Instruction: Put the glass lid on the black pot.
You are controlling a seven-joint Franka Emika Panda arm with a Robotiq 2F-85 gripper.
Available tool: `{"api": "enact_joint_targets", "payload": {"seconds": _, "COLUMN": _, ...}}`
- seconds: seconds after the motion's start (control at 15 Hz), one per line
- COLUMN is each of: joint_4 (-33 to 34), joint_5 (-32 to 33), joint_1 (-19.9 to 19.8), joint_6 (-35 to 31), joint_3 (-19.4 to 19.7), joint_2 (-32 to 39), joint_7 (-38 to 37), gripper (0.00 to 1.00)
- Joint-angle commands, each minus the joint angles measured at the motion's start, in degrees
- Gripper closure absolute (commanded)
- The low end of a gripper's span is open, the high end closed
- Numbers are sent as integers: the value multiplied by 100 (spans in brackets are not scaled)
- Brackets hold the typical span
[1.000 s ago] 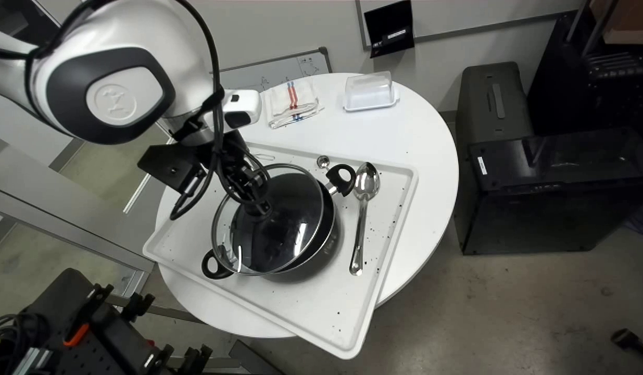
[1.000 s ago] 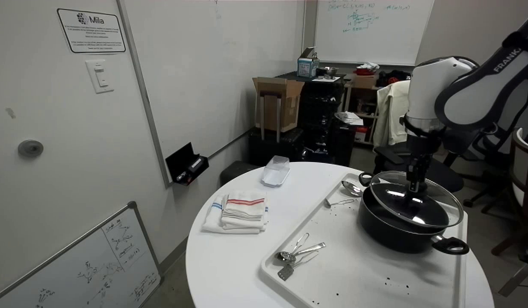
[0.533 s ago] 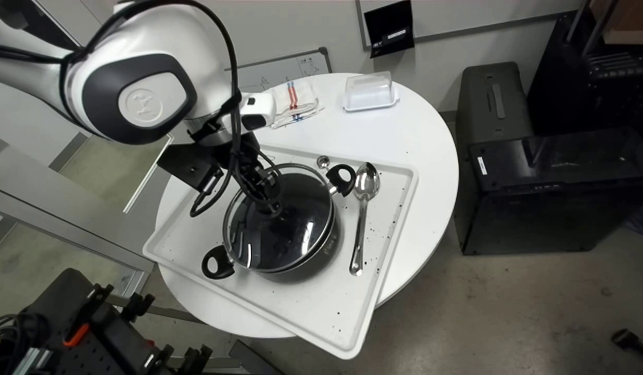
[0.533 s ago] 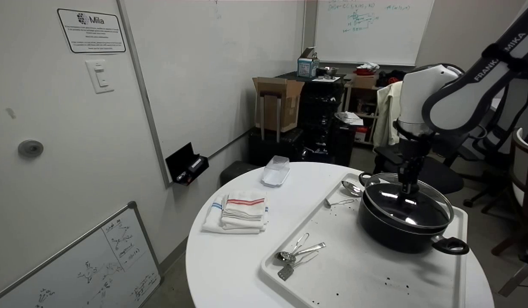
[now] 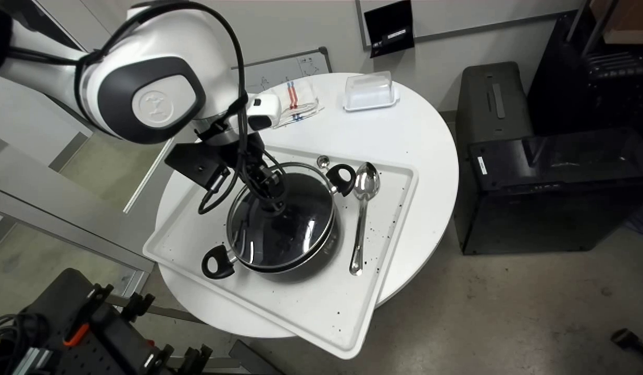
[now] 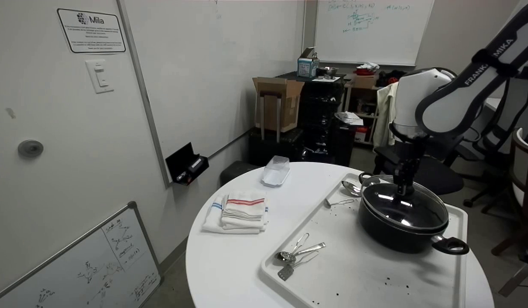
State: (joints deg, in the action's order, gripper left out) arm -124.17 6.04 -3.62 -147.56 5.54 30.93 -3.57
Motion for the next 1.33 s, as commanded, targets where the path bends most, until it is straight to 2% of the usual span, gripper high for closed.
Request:
{"api": "enact_joint_targets", "payload": {"seconds": 0.0, "joint_4": 135, "joint_5": -114, "joint_1": 41, "joint_6": 166, "joint_3": -19, "joint_2": 18, "joint_7": -17, "gripper": 75}}
{"api": "enact_joint_targets", "payload": {"seconds": 1.27, "joint_4": -11, "joint_5": -113, "joint_1": -35, "joint_6": 2, "joint_3": 27, "joint_2": 84, "joint_7": 18, "gripper": 75}}
